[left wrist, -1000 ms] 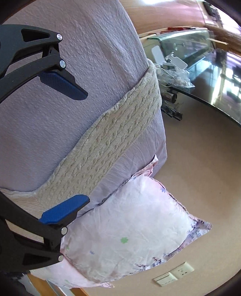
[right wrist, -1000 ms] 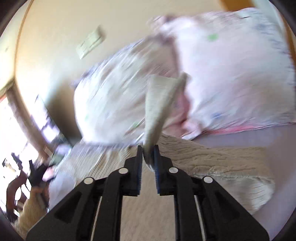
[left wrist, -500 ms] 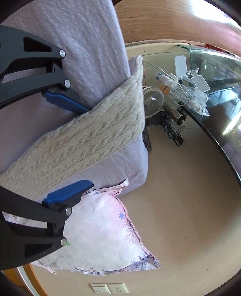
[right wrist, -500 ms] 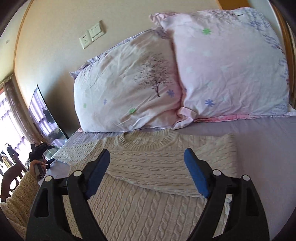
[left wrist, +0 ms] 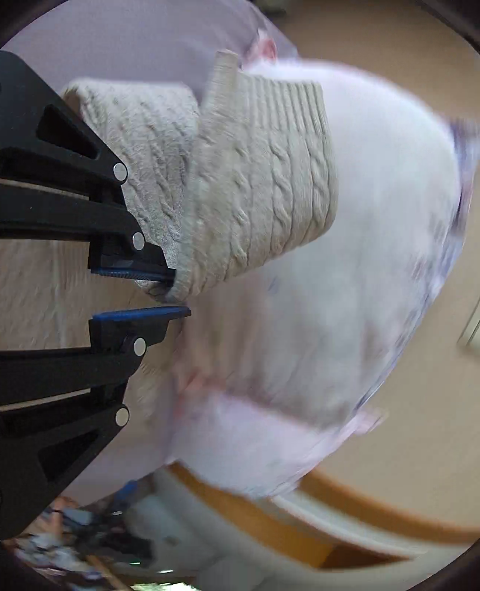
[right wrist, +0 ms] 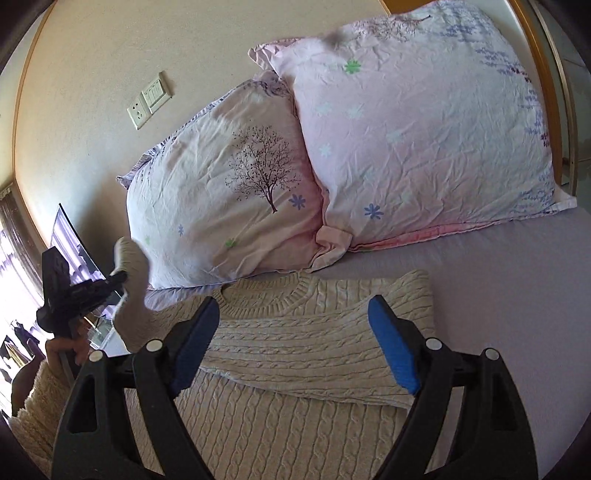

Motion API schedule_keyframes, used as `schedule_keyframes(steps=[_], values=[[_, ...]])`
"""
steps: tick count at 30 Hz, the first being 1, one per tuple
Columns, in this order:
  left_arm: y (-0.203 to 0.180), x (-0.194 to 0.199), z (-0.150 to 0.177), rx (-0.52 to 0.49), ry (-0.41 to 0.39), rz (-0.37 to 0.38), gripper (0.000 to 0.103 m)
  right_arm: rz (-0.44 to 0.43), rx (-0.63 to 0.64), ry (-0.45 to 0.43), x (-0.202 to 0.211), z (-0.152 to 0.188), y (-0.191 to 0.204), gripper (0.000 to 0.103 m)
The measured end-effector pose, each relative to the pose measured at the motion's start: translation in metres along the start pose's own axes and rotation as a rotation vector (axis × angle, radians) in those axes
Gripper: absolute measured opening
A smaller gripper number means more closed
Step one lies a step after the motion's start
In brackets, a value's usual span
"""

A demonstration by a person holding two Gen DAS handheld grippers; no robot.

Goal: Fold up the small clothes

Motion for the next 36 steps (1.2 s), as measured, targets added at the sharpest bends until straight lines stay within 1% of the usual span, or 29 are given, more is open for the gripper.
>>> schedule_keyframes(steps=[1,2,3,4,5,6,7,8,9,10,13,14,17,18,20,23,24,25,26,27,28,30,32,34,35,36], values=[[-0.038,-0.025,0.021,-0.086,0.078,0.038,0.016,-0.002,-0.015,0.015,-0.007,0.002,-0.002,0.083],[-0.064,-0.044,0.041,-0.147,0.146,0.064,0.021,0.0,-0.036,0.034,-0.013,0.003,-0.006,0.083],[-0.082,-0.058,0.06,-0.193,0.206,0.085,0.021,0.001,-0.06,0.052,-0.019,0.005,-0.012,0.083],[-0.093,-0.065,0.075,-0.223,0.247,0.094,0.021,-0.001,-0.084,0.068,-0.022,0.007,-0.018,0.082],[-0.095,-0.065,0.086,-0.236,0.267,0.093,0.022,-0.002,-0.108,0.084,-0.024,0.009,-0.024,0.079],[-0.092,-0.059,0.091,-0.238,0.266,0.085,0.026,0.0,-0.128,0.097,-0.026,0.01,-0.03,0.071],[-0.084,-0.05,0.093,-0.229,0.249,0.068,0.043,0.006,-0.145,0.113,-0.029,0.011,-0.036,0.068],[-0.072,-0.036,0.092,-0.212,0.217,0.042,0.062,0.016,-0.158,0.13,-0.033,0.012,-0.041,0.064],[-0.057,-0.02,0.091,-0.194,0.183,0.014,0.069,0.027,-0.171,0.149,-0.038,0.014,-0.045,0.062],[-0.043,-0.005,0.091,-0.175,0.157,-0.016,0.074,0.033,-0.188,0.171,-0.045,0.014,-0.048,0.06],[0.0,0.03,0.093,-0.092,0.144,-0.108,0.074,0.016,-0.242,0.226,-0.069,0.016,-0.053,0.054],[0.015,0.042,0.099,-0.047,0.148,-0.12,0.075,0.008,-0.264,0.244,-0.079,0.016,-0.053,0.053],[0.045,0.067,0.123,0.079,0.175,-0.123,0.075,-0.005,-0.338,0.306,-0.106,0.023,-0.053,0.043],[0.05,0.073,0.13,0.106,0.176,-0.131,0.075,-0.008,-0.352,0.321,-0.114,0.026,-0.052,0.042],[0.058,0.082,0.143,0.137,0.175,-0.136,0.076,0.026,-0.37,0.338,-0.128,0.03,-0.051,0.041],[0.063,0.085,0.159,0.174,0.183,-0.114,0.078,0.074,-0.372,0.313,-0.136,0.025,-0.048,0.041],[0.065,0.085,0.164,0.182,0.19,-0.104,0.078,0.086,-0.369,0.305,-0.139,0.023,-0.046,0.038],[0.065,0.084,0.168,0.188,0.198,-0.096,0.078,0.096,-0.35,0.297,-0.143,0.021,-0.044,0.023],[0.064,0.082,0.17,0.193,0.204,-0.089,0.078,0.111,-0.334,0.304,-0.149,0.021,-0.045,0.012],[0.064,0.081,0.173,0.196,0.207,-0.082,0.078,0.119,-0.333,0.309,-0.153,0.022,-0.046,0.007],[0.064,0.082,0.175,0.198,0.206,-0.076,0.078,0.098,-0.345,0.29,-0.152,0.022,-0.046,0.006],[0.063,0.083,0.176,0.196,0.194,-0.067,0.078,0.084,-0.344,0.204,-0.132,0.014,-0.044,0.005],[0.063,0.085,0.178,0.202,0.185,-0.051,0.078,0.073,-0.338,0.095,-0.094,0.007,-0.04,0.0],[0.063,0.088,0.181,0.204,0.177,-0.035,0.078,0.122,-0.321,-0.006,-0.049,0.011,-0.043,0.0],[0.062,0.089,0.182,0.205,0.173,-0.027,0.078,0.148,-0.32,-0.036,-0.032,0.016,-0.047,0.0],[0.062,0.09,0.182,0.203,0.169,-0.021,0.078,0.181,-0.327,-0.046,-0.02,0.024,-0.053,0.0]])
Point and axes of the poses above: each gripper's, at about its wrist camera, not at the fingertips, and x roughly against the way its jaws point, y to its left, z to its underside, the point moved 8 cm from there along -x, roughly the way its jaws point, and after that the axes turned 2 degrees about y, right-handed, at the moved point
